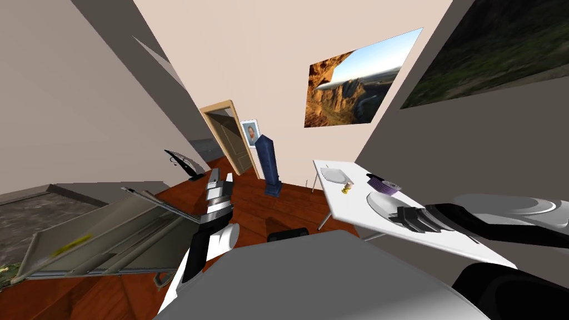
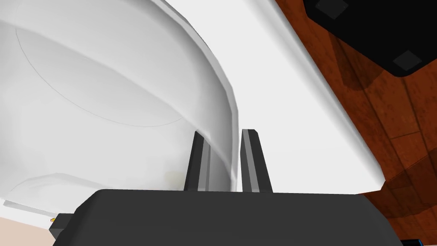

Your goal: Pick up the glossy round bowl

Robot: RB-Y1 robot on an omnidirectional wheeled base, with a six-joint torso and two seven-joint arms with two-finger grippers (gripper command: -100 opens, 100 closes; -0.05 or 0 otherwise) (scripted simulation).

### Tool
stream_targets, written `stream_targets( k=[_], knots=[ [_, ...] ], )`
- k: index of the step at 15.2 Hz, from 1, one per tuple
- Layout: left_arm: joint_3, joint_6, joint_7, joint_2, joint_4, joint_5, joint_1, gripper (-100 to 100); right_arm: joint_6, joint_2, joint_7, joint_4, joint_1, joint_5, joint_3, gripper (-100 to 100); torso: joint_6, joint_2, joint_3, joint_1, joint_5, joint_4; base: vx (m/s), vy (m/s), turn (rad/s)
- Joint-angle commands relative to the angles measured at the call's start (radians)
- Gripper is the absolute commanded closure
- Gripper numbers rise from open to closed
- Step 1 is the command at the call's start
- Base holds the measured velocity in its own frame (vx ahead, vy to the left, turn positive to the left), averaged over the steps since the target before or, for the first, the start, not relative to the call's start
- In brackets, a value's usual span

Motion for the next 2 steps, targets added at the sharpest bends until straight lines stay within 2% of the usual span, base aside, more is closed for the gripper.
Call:
stream_targets(
  k=[1, 2],
  knots=[
    [0.0, 0.0, 0.0, 0.0, 0.0, 0.0, 0.0, 0, -0.007, -0.008, -0.034, -0.012, -0.004, 0.038, -0.024, 100, 0.0, 0.0, 0.0, 0.0, 0.0, 0.0, 0.007, -0.003, -0.103],
    [0.0, 0.0, 0.0, 0.0, 0.0, 0.0, 0.0, 0, -0.005, -0.003, -0.013, -0.002, -0.009, 0.017, -0.005, 100, 0.0, 0.0, 0.0, 0.0, 0.0, 0.0, 0.004, -0.001, -0.04]
  ],
)
